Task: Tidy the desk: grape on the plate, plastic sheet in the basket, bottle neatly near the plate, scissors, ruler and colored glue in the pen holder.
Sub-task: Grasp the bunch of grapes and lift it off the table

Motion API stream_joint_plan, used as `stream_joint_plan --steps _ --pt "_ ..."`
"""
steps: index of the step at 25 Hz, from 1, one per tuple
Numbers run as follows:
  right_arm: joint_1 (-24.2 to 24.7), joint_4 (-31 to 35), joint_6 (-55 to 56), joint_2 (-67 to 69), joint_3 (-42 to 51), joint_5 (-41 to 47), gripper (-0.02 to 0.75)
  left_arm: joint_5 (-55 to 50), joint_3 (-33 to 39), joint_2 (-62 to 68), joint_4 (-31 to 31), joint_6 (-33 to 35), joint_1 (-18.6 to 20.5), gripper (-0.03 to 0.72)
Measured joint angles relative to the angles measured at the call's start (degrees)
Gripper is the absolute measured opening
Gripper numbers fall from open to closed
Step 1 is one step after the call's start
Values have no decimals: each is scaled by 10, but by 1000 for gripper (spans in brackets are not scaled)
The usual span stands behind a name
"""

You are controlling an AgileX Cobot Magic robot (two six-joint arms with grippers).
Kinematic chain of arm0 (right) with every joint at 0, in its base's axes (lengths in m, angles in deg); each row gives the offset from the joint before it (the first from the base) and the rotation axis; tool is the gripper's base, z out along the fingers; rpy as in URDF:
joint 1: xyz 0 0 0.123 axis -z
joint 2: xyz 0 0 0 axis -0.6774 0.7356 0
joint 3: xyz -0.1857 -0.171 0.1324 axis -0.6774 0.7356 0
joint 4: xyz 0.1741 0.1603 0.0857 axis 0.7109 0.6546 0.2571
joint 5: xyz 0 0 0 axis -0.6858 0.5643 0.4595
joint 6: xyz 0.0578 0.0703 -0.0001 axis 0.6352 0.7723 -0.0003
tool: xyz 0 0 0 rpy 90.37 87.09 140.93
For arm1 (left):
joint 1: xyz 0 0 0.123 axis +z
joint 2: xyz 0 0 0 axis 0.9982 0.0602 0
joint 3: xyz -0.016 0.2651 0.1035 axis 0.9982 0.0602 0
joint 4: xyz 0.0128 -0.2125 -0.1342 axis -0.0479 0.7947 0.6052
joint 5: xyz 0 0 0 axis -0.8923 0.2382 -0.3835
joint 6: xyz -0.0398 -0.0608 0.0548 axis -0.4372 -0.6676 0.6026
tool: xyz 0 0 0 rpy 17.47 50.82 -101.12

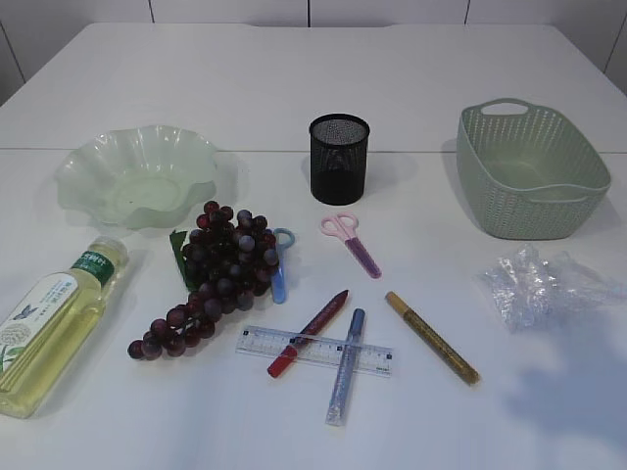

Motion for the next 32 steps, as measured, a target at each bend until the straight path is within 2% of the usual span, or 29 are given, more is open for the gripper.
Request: stream_joint_plan --steps 10,16,22,26,32 --pt "0 0 -17 118 0 27 547 -43 -110 147 -29 -21 -61 486" --pt "0 -19 -18 167 -10 27 547 -44 -151 220 -64 -41 -137 486" --pt "0 -21 -18 201 -47 27 547 -44 -157 277 -124 -111 -205 495" --pt "0 -21 -19 224 -65 27 547 -44 -158 310 -131 -145 -223 505" --pt "0 -21 -19 241 -71 25 547 -43 -160 360 -135 -159 -230 508"
